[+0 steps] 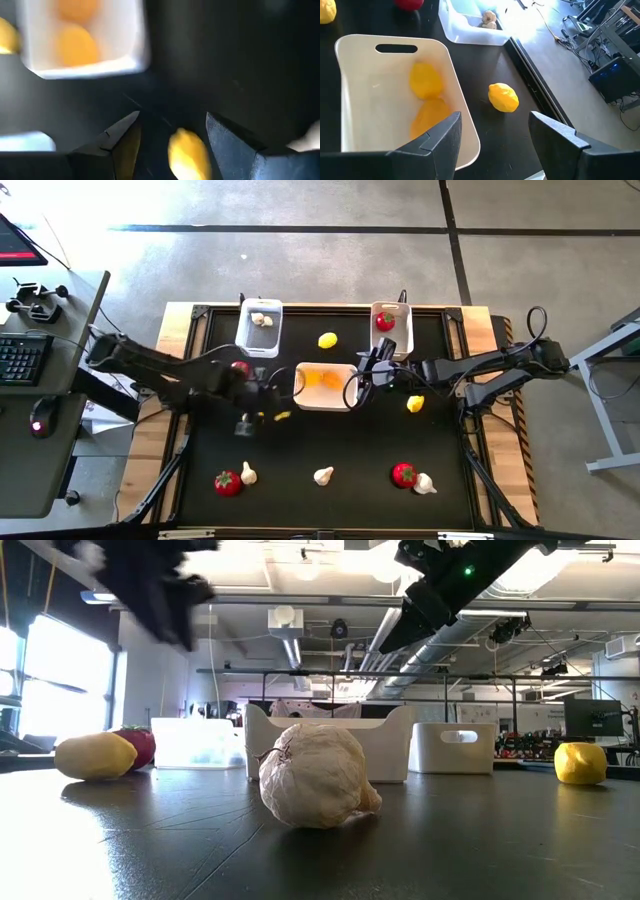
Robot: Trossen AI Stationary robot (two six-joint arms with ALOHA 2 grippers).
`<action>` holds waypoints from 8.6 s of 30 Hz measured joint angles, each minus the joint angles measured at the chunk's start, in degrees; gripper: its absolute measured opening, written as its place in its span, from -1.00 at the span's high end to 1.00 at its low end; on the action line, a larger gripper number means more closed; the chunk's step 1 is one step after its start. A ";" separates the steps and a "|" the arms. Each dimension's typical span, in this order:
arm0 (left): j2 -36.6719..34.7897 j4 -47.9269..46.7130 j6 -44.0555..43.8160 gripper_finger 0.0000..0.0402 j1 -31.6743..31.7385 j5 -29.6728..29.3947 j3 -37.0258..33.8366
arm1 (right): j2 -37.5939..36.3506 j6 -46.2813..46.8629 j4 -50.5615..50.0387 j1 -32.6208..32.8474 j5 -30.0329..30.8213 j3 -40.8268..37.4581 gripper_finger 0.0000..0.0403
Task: Sort produce into baskets
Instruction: Put the red tomato into the gray bin
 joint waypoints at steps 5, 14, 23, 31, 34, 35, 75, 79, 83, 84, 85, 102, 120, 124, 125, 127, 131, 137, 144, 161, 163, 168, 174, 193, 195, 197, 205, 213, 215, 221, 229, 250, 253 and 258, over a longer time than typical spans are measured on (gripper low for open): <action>-3.53 -5.19 -7.02 -0.04 -6.77 5.60 -2.10 | 0.00 0.77 -2.03 0.35 0.02 0.00 -0.10; -2.16 -5.67 -21.02 -0.04 -20.59 5.58 -2.17 | 0.00 1.52 -2.73 1.12 0.00 0.00 -0.10; 4.07 -4.80 -28.67 -0.04 -29.52 9.97 -2.17 | 0.00 1.96 -2.70 1.12 0.00 0.00 -0.10; 9.43 -2.84 -25.09 -0.04 -32.56 10.31 -2.19 | 0.00 2.14 -2.60 1.12 0.00 0.00 -0.10; 10.43 -2.38 -24.66 -0.04 -32.56 10.53 -2.17 | 0.00 2.14 -2.46 1.12 0.00 0.00 -0.10; 10.65 -2.07 -24.61 -0.04 -32.56 11.18 -2.17 | 0.00 2.14 -2.46 1.12 0.00 0.00 -0.10; 10.01 -7.74 -19.99 1.00 -30.49 11.00 -2.17 | 0.00 1.74 -2.49 1.11 0.02 0.00 -0.10; 6.17 -7.94 -20.64 1.00 -27.61 7.61 -2.17 | 0.00 2.02 -1.46 1.07 -1.25 0.00 -0.10; 2.37 -7.94 -21.02 1.00 -24.74 4.83 -2.17 | 0.55 2.07 0.17 0.93 -7.16 0.00 -0.10; 1.52 -7.94 -20.80 1.00 -24.11 4.04 -2.17 | 0.84 1.96 0.60 0.95 -9.00 0.00 -0.10; 0.79 -7.94 -20.57 1.00 -23.49 3.24 -2.17 | 1.29 1.96 1.33 0.97 -10.77 0.00 -0.10; -1.66 -5.10 -12.30 1.00 -15.82 -2.70 -2.17 | 23.21 -3.12 42.89 3.97 -31.62 0.00 -0.14; -1.66 -5.36 -9.54 1.00 -12.05 -3.61 -2.17 | 36.28 -4.53 47.22 5.05 -31.78 11.02 -0.25; -1.66 -5.47 -9.49 1.00 -11.29 -3.63 -2.17 | 38.99 -4.49 40.67 5.08 -33.59 16.92 -0.37; -1.66 -5.47 -9.42 1.00 -11.23 -3.65 -2.17 | 39.60 -4.50 40.00 5.02 -34.08 18.32 -0.40; -1.66 -5.43 -9.09 1.00 -11.20 -3.71 -2.17 | 40.87 -4.78 39.23 5.06 -35.44 20.59 -0.46; -1.68 -5.34 -9.08 1.00 -11.23 -3.65 -2.17 | 42.85 -8.18 38.95 5.14 -35.87 23.92 -0.51; -1.69 -5.09 -8.57 1.00 -11.23 -3.69 -2.17 | 44.10 -10.25 39.71 5.10 -35.45 26.34 -0.52; -1.70 -4.97 -8.03 1.00 -11.23 -5.53 -2.17 | 43.75 -13.37 37.97 5.56 -34.33 26.34 -0.43; -1.70 -4.86 -8.14 1.00 -10.44 -5.73 -2.17 | 42.91 -7.16 28.31 4.79 -27.56 26.34 0.84; -1.70 -4.86 -8.12 1.00 -9.97 -5.73 -2.17 | 42.91 -9.16 28.29 4.93 -27.60 26.34 0.76; -1.70 -4.84 -7.68 1.00 -9.10 -5.56 -2.17 | 42.91 -9.30 29.15 5.67 -27.69 26.34 0.23; -1.70 -4.70 -7.64 1.00 -8.93 -5.18 -2.17 | 42.91 -5.62 30.65 5.42 -26.92 26.31 -0.52; -1.70 -3.68 -6.90 1.00 -8.93 -5.07 -2.17 | 43.30 -6.95 40.79 3.43 -33.11 26.27 -0.79; -1.70 -3.66 -6.90 1.00 -8.93 -5.07 -2.17 | 43.30 -6.90 40.81 3.27 -33.32 26.27 -0.79; -1.70 -3.57 -6.92 1.00 -8.93 -5.10 -2.17 | 43.30 -5.70 40.83 3.28 -33.82 26.27 -0.79; -1.70 -3.46 -6.92 1.00 -8.93 -5.19 -2.16 | 45.57 -4.74 43.03 3.28 -34.75 26.52 -0.79; -1.70 -3.14 -6.52 1.00 -8.81 -5.23 -2.14 | 49.97 -7.35 42.63 3.01 -34.32 31.08 -0.79; -1.70 -3.17 -6.50 1.00 -8.70 -5.23 -2.14 | 50.60 -7.37 42.09 2.86 -34.43 32.07 -0.79; -1.70 -3.04 -5.47 1.00 -8.55 -5.71 -2.14 | 51.65 -7.56 41.71 2.18 -37.55 33.09 -0.79; -1.89 -1.73 -4.94 1.00 -7.90 -5.84 -2.14 | 51.65 -7.54 40.63 2.17 -40.11 33.14 -0.79; -3.84 0.72 -8.62 0.90 -7.93 -7.28 -2.14 | 51.65 -9.75 39.62 2.17 -37.09 33.14 -0.37; -3.84 0.17 -9.55 0.79 -7.78 -7.44 -2.14 | 51.30 -9.73 38.07 2.09 -36.99 33.14 -0.36; -5.28 1.66 -9.74 0.68 -7.75 -10.19 -6.05 | 49.90 -10.06 34.60 1.64 -32.41 33.16 -0.36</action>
